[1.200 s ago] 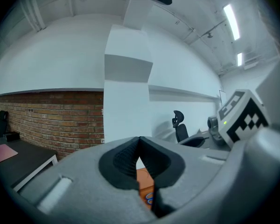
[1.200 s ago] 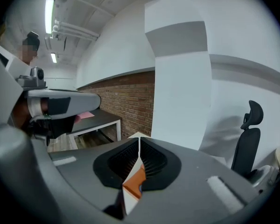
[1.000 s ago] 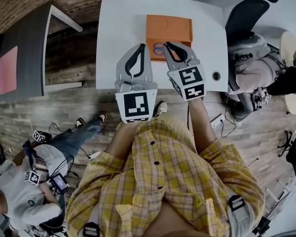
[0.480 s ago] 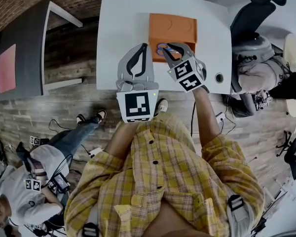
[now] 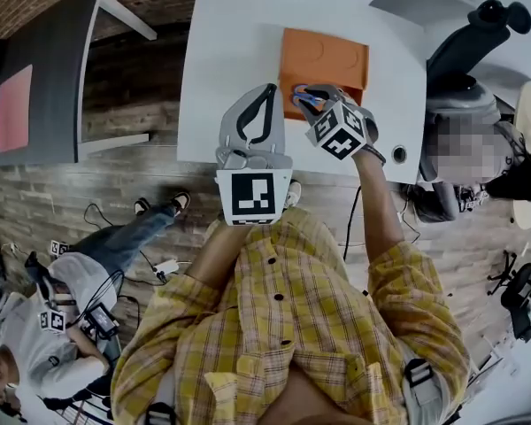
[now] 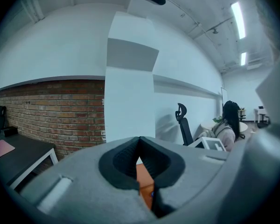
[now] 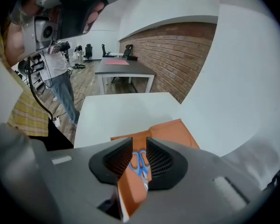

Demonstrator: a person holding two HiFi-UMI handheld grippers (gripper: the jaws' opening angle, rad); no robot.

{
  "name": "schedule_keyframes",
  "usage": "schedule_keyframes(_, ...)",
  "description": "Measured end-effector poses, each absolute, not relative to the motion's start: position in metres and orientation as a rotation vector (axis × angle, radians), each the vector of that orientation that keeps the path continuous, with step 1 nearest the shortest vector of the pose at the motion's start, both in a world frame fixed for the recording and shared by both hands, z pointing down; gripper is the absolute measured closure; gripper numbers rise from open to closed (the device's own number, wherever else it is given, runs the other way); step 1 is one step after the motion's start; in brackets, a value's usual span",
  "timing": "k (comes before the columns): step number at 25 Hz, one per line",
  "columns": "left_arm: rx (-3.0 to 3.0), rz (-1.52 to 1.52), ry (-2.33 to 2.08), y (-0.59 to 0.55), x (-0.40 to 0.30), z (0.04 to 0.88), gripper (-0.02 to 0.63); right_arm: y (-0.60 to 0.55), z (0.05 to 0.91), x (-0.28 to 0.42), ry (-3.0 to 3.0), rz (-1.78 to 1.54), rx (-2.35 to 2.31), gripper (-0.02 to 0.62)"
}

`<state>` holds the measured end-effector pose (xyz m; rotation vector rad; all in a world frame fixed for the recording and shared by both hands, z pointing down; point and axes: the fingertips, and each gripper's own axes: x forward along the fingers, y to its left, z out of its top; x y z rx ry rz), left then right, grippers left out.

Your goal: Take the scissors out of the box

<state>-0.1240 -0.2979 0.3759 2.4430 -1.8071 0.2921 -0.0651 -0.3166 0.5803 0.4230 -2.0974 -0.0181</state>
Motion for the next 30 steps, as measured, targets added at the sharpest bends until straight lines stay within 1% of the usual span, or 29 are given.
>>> schedule_keyframes(5,2.461,0.237,-1.824,-0.305,-0.126,0.37,0.604,-0.326,0.597,-0.072,-2.053,-0.05,0.328,0.511)
schedule_keyframes(10,2.439,0.302,-1.789,-0.301,-0.125,0.382,0.604,-0.326,0.623,-0.07,-1.982,-0.08,0.238,0.508)
schedule_keyframes(17,2.435,0.312,-1.782,-0.306,-0.127,0.388,0.604,-0.327,0.659,-0.064,-1.901,-0.117,0.136,0.497)
schedule_keyframes(21,2.441,0.273,-1.793,-0.306,-0.128,0.386,0.604,-0.327,0.675,-0.061,-1.864,-0.105,0.12,0.495)
schedule_keyframes(30,2.412,0.332,-1.768,-0.311,-0.137,0.396,0.604,-0.334,0.696,-0.062,-1.822,-0.08,0.087,0.494)
